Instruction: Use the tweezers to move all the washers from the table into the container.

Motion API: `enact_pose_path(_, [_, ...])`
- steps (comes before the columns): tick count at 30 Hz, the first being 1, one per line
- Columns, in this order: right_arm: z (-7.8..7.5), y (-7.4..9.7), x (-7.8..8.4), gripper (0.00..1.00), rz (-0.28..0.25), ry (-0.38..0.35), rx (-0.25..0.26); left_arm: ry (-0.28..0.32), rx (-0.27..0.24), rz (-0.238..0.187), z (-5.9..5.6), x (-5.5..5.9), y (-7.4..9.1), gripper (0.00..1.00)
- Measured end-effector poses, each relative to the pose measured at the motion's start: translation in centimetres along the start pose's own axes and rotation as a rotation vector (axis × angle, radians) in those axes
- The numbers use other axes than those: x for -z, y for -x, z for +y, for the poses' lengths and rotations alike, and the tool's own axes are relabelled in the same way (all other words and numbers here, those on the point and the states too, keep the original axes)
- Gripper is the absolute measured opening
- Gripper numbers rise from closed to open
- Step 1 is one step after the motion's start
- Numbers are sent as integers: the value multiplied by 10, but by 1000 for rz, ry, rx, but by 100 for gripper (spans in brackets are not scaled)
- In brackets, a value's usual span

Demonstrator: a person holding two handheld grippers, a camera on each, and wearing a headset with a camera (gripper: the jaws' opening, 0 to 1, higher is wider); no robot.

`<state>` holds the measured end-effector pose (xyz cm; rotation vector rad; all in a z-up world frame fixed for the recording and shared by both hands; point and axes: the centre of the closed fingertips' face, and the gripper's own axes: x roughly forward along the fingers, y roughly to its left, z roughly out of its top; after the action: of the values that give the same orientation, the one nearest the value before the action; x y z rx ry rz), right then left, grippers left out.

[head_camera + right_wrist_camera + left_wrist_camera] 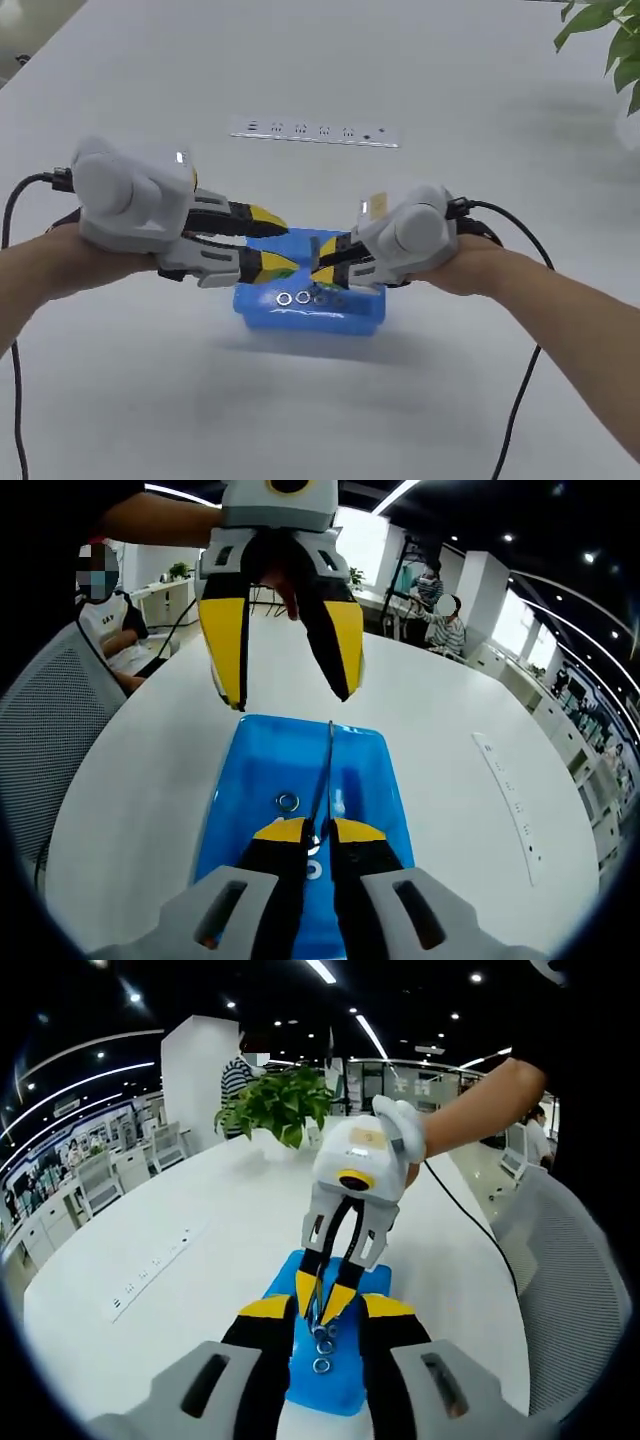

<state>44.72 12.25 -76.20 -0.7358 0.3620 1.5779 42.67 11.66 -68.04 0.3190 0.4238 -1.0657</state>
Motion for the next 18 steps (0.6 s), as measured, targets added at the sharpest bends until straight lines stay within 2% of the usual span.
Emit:
enact_pose_path(11, [-1, 0, 0, 9, 1, 11, -1, -45, 19, 32, 5, 4, -19, 20])
enact_pose_path(18, [0, 0, 0, 9, 0, 12, -1, -67, 37, 35, 5, 1, -27, 15])
